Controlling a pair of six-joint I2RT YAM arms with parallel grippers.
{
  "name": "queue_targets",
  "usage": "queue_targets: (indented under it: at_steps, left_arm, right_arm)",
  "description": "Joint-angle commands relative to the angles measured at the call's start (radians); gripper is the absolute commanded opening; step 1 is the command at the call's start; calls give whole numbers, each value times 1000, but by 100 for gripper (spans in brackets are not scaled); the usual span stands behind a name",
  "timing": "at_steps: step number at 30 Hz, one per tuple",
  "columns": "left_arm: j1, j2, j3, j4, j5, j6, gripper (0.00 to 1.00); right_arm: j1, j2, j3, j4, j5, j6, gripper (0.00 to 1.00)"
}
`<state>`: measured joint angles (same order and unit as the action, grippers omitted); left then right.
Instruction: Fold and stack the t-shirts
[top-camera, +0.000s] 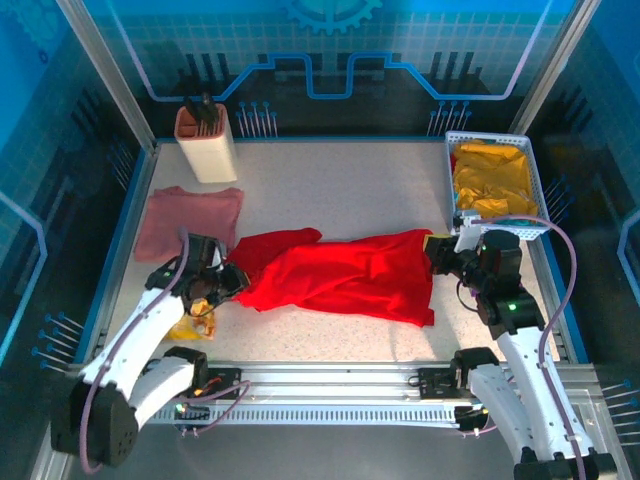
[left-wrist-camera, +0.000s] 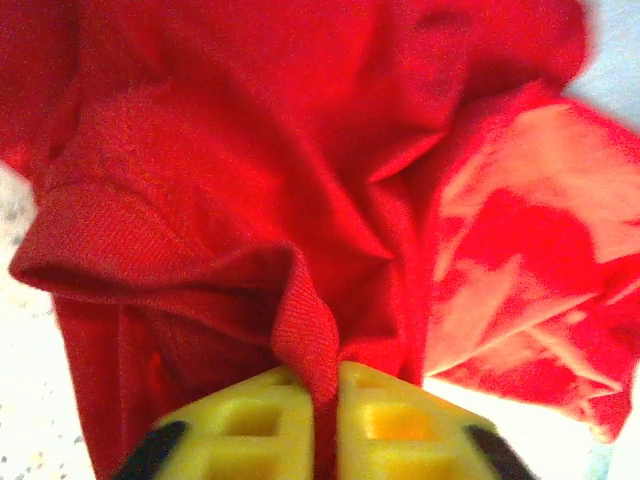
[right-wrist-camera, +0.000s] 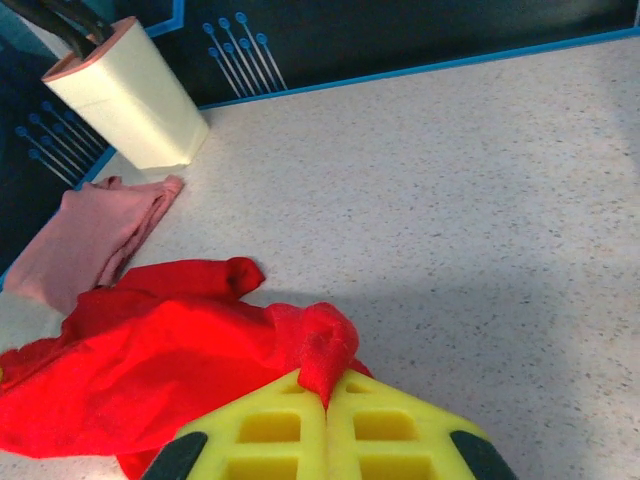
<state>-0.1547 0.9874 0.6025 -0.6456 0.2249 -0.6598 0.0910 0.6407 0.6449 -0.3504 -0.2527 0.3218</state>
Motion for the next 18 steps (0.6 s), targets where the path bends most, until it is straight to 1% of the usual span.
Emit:
queue_targets:
  at_steps: [1,2,4,6,8,9,12,16,18]
  left_arm:
    - [-5,88,18,-72,58,-23,46]
    - [-5,100,32,-68,66,-20,49]
    - [3,116,80,-55,57,-7,50]
    - [23,140,137,-51,42,8,48]
    - [44,187,201,-39,25,28,43]
    - [52,213,228,-35,21,36,40]
    - [70,311,302,-12,27,57,34]
    - [70,420,337,27,-4,66,32]
    - [70,461,331,48,3,70,32]
  right_arm:
    - [14,17,21,-8,58,-1,0]
    - [15,21,25,-13,67,-2,0]
    - [14,25,36,-33,107,-6,0]
    - [14,18,39,-54,154,-10,0]
    - [12,8,48,-105,249,0,0]
    - [9,4,49,-120,271,0,0]
    - [9,-10,47,-160,298,0,0]
    - [7,-50,28,-185,293,3,0]
    - [6,-68,17,-185,294,3,0]
